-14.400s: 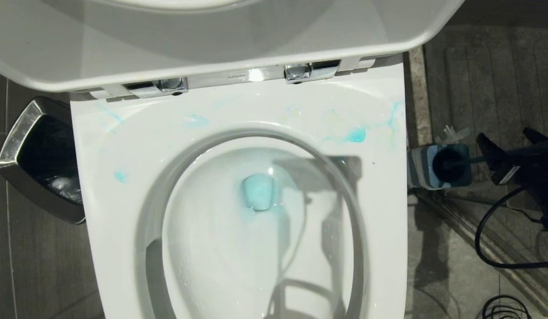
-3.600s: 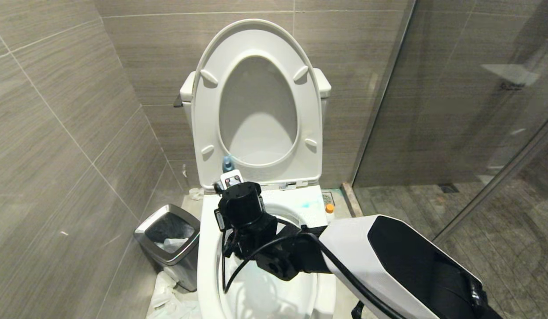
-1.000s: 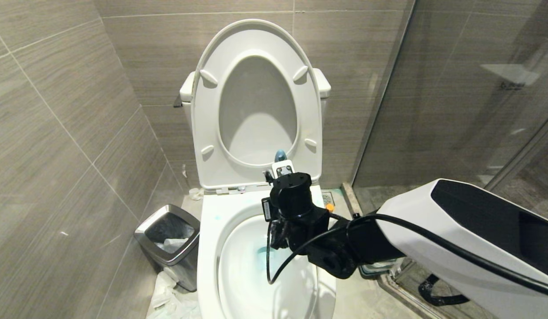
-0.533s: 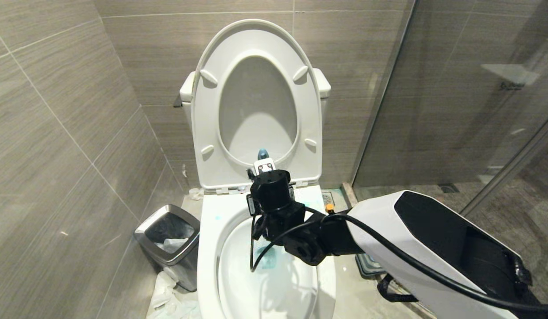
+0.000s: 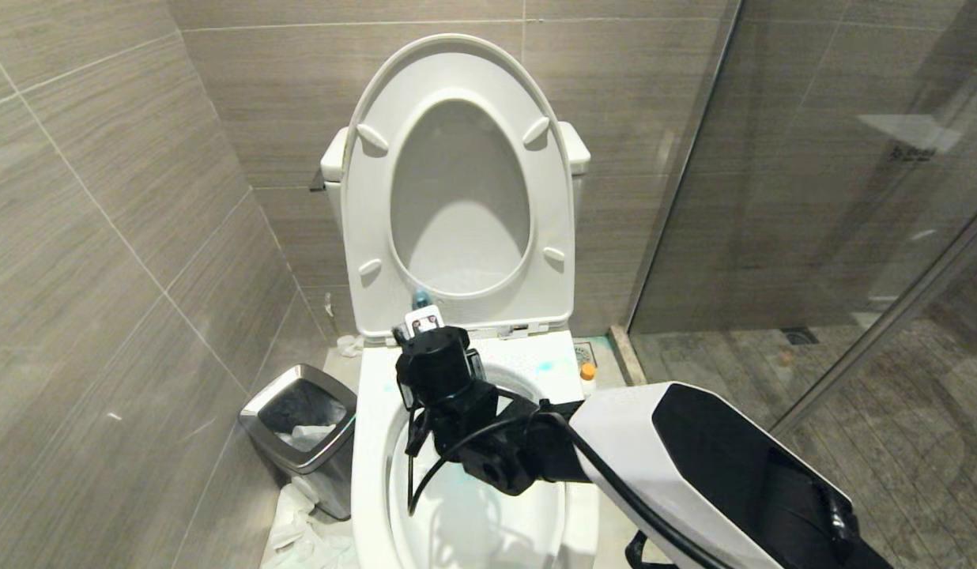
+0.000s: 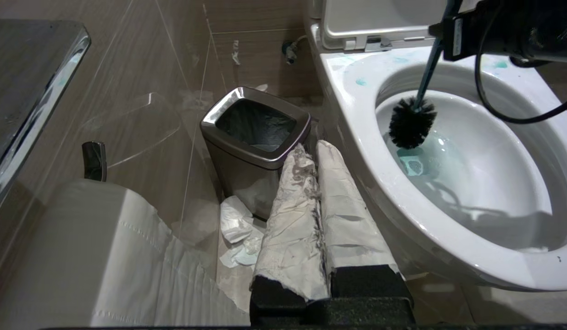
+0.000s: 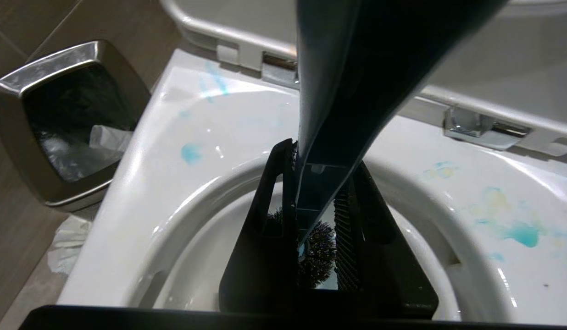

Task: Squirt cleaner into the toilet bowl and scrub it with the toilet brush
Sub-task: Scrub the toilet bowl

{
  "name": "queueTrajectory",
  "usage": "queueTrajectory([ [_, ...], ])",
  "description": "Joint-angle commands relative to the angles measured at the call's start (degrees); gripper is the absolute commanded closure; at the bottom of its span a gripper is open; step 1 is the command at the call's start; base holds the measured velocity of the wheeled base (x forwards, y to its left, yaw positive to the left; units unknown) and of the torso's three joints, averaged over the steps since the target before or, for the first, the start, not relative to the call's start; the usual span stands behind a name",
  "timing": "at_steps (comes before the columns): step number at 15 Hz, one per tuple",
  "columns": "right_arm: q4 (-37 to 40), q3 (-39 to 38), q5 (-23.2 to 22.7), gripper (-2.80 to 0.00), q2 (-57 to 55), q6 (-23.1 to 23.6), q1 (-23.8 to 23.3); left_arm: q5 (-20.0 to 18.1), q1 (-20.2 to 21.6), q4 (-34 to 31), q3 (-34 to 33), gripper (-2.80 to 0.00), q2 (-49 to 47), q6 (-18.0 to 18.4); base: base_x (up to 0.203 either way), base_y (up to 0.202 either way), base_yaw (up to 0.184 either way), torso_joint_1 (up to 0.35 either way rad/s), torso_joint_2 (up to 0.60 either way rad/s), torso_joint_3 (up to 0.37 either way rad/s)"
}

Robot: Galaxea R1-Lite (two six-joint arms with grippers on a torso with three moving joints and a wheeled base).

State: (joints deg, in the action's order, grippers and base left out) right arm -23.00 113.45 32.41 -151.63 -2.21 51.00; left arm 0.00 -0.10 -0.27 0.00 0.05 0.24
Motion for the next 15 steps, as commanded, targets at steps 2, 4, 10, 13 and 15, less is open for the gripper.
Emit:
queueTrajectory([
  [2, -0.14, 0.11, 0.19, 0.0, -0.93, -0.34, 2.56, 0.0, 0.01, 0.0, 0.0, 0.0, -0.05, 0.02, 0.0, 0.0, 0.0, 0.0, 0.0, 0.0],
  [4, -0.2, -0.35, 0.21, 0.0, -0.6, -0.77, 4.06, 0.0, 0.01, 0.0, 0.0, 0.0, -0.05, 0.02, 0.0, 0.0, 0.0, 0.0, 0.0, 0.0],
  [10, -0.39, -12.66, 0.39, 0.0, 5.44, -4.8, 7.4, 0.0, 0.01, 0.0, 0.0, 0.0, -0.05, 0.02, 0.0, 0.0, 0.0, 0.0, 0.0, 0.0],
  [13, -2.08, -24.27, 0.39, 0.0, 11.32, -8.3, 9.18, 0.0, 0.01, 0.0, 0.0, 0.0, -0.05, 0.11, 0.0, 0.0, 0.0, 0.0, 0.0, 0.0],
  [15, -6.01, -31.52, 0.43, 0.0, 14.57, -9.02, 9.53, 0.0, 0.01, 0.0, 0.0, 0.0, -0.05, 0.11, 0.0, 0.0, 0.0, 0.0, 0.0, 0.0],
])
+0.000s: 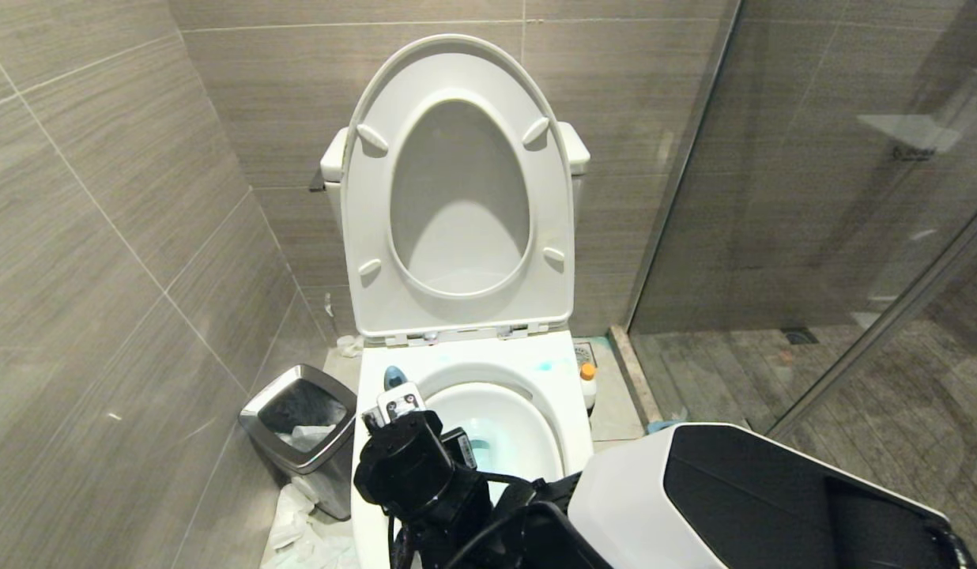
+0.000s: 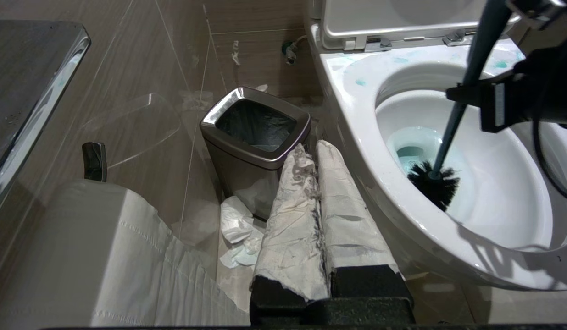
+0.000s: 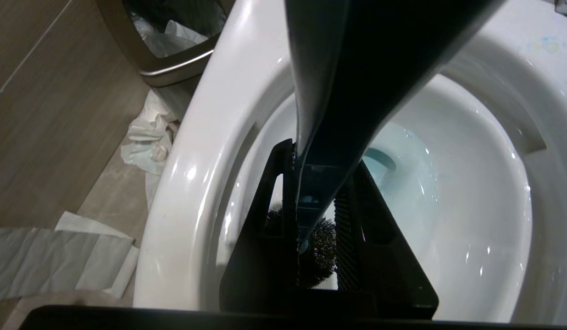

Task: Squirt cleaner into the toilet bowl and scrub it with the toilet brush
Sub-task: Scrub the toilet bowl

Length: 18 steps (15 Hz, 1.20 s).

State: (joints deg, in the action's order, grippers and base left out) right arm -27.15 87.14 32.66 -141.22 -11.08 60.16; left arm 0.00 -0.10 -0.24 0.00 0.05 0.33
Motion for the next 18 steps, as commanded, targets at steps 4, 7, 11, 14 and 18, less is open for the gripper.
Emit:
queueTrajectory([
  [4, -9.98, -17.65, 0.29, 0.0, 9.34, -0.39, 0.46, -0.06, 0.01, -0.02, 0.0, 0.0, -0.05, 0.11, 0.0, 0.0, 0.0, 0.0, 0.0, 0.0],
  [7, -13.87, -23.72, 0.54, 0.0, 12.28, -0.43, -0.69, -0.09, 0.01, -0.02, 0.0, 0.0, -0.05, 0.11, 0.0, 0.0, 0.0, 0.0, 0.0, 0.0],
  [11, -16.17, -28.35, 0.64, 0.0, 14.98, -0.43, -3.61, -0.09, 0.01, -0.02, 0.04, 0.0, -0.05, 0.28, 0.0, 0.0, 0.0, 0.0, 0.0, 0.0],
  [14, -16.19, -29.21, 0.72, 0.0, 15.86, -0.35, -6.3, -0.09, 0.01, -0.02, 0.09, 0.0, -0.05, 0.28, 0.0, 0.0, 0.0, 0.0, 0.0, 0.0],
  [18, -16.19, -28.46, 0.65, 0.0, 15.11, 0.56, -10.44, -0.09, 0.01, -0.02, 0.03, 0.0, -0.05, 0.28, 0.0, 0.0, 0.0, 0.0, 0.0, 0.0],
])
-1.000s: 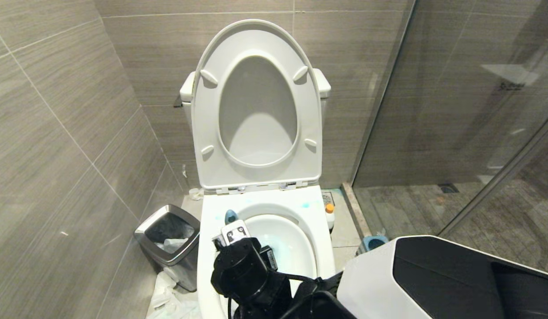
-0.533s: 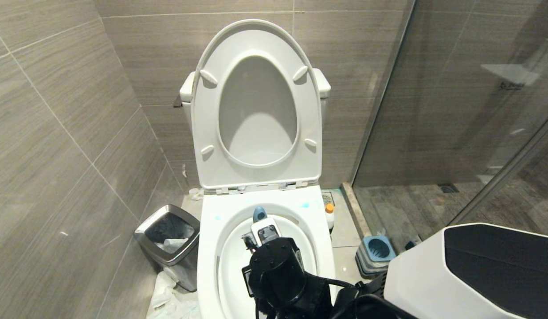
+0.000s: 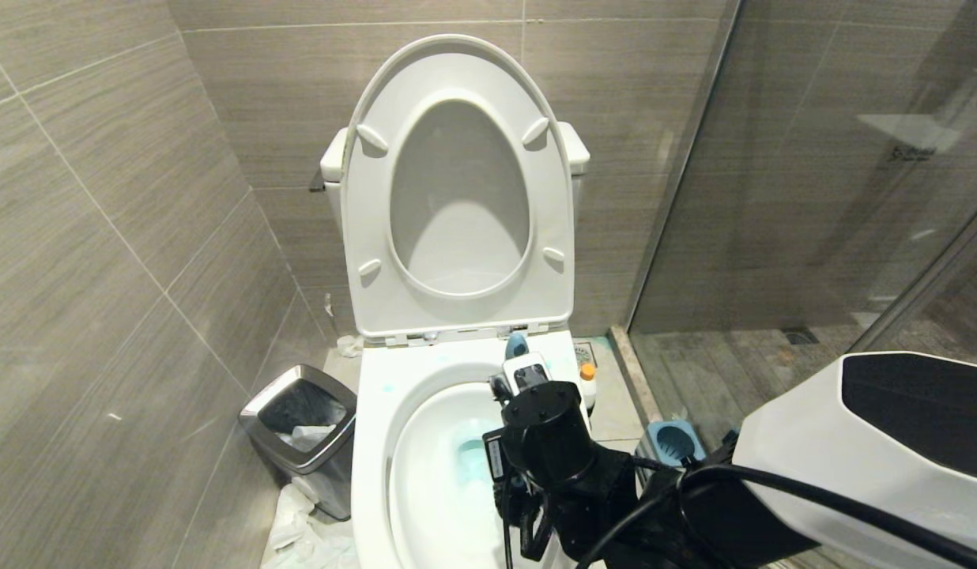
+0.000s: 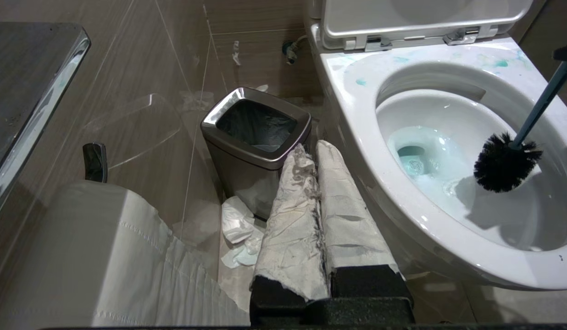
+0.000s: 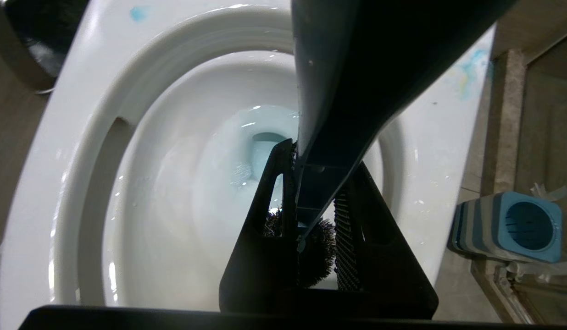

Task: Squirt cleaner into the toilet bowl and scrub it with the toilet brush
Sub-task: Scrub the toilet bowl

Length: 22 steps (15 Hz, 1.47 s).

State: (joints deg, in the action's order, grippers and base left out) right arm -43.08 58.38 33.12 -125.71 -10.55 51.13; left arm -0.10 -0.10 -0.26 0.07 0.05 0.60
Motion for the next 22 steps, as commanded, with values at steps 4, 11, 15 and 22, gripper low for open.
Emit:
queueTrajectory([
  [4, -0.25, 6.09, 0.19, 0.0, -3.14, 1.83, -3.72, 0.01, 0.01, 0.0, 0.01, 0.0, -0.05, -0.07, 0.0, 0.0, 0.0, 0.0, 0.0, 0.0],
  [11, 0.3, 21.6, 0.28, 0.0, -12.31, 7.52, -4.64, 0.18, 0.01, 0.0, -0.07, 0.0, -0.05, -0.07, 0.0, 0.0, 0.0, 0.0, 0.0, 0.0],
  [15, 0.39, 30.01, 0.03, 0.0, -16.6, 10.72, -4.51, 0.1, 0.01, 0.0, -0.07, 0.0, -0.05, -0.07, 0.0, 0.0, 0.0, 0.0, 0.0, 0.0],
  [22, 3.95, 40.88, -0.4, 0.0, -21.82, 13.27, 0.11, 0.1, 0.01, 0.0, -0.07, 0.0, -0.05, -0.07, 0.0, 0.0, 0.0, 0.0, 0.0, 0.0],
])
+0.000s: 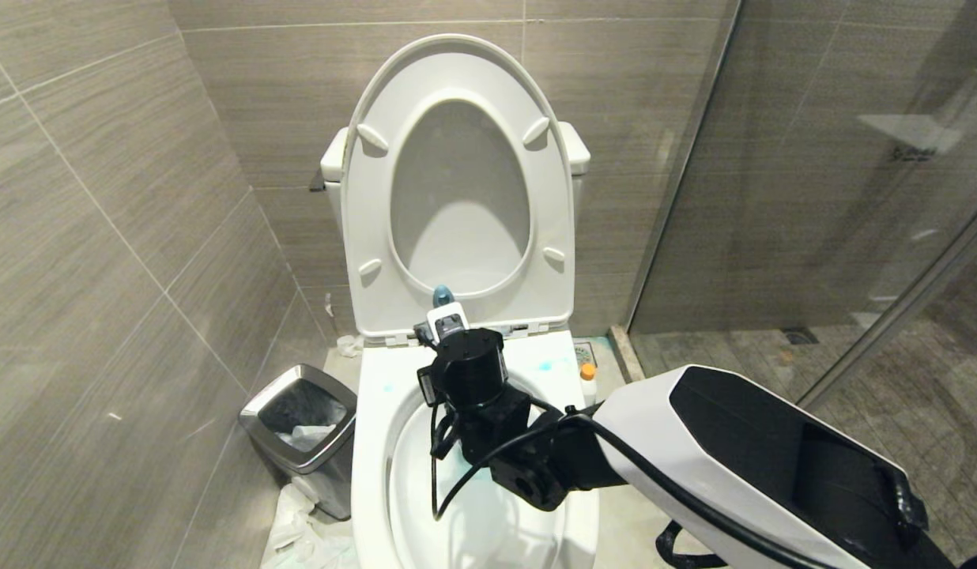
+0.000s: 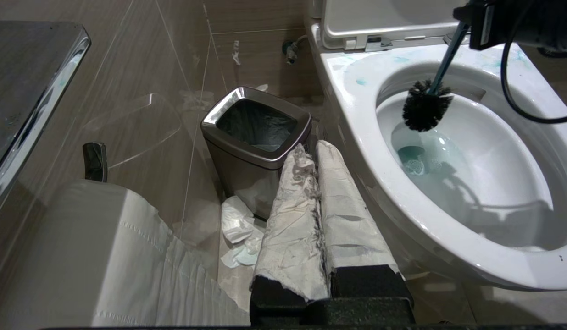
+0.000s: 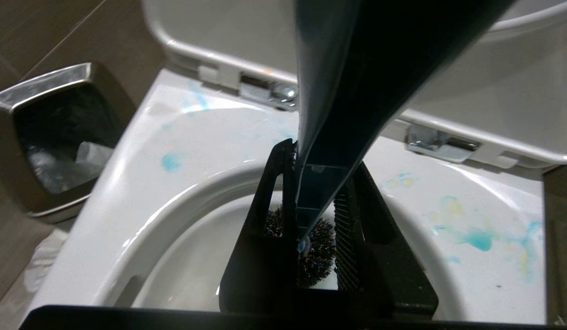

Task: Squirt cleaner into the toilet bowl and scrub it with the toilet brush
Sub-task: Scrub the toilet bowl

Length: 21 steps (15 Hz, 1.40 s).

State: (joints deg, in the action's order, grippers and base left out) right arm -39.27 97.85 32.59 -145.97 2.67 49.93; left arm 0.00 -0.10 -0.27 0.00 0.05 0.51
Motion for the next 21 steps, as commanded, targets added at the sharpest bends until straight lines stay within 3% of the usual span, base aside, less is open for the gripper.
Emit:
queueTrajectory([
  [1, 1.02, 1.62, -0.04, 0.0, -1.59, 0.0, 2.3, 0.0, 0.01, 0.0, 0.0, 0.0, -0.05, 0.02, 0.0, 0.0, 0.0, 0.0, 0.0, 0.0],
  [6, 1.39, 0.14, -0.01, 0.0, -0.05, -0.44, 6.7, -0.09, 0.01, 0.0, 0.0, 0.0, -0.05, 0.1, 0.0, 0.0, 0.0, 0.0, 0.0, 0.0],
  [10, 1.37, -5.32, -0.04, 0.0, 3.44, -2.61, 9.52, -0.09, 0.01, 0.0, 0.0, 0.0, -0.05, 0.1, 0.0, 0.0, 0.0, 0.0, 0.0, 0.0],
  [21, 0.87, -37.69, 0.76, 0.0, 23.2, -13.64, 10.33, -0.09, 0.01, 0.0, 0.09, 0.0, -0.05, 0.37, 0.0, 0.0, 0.0, 0.0, 0.0, 0.0],
])
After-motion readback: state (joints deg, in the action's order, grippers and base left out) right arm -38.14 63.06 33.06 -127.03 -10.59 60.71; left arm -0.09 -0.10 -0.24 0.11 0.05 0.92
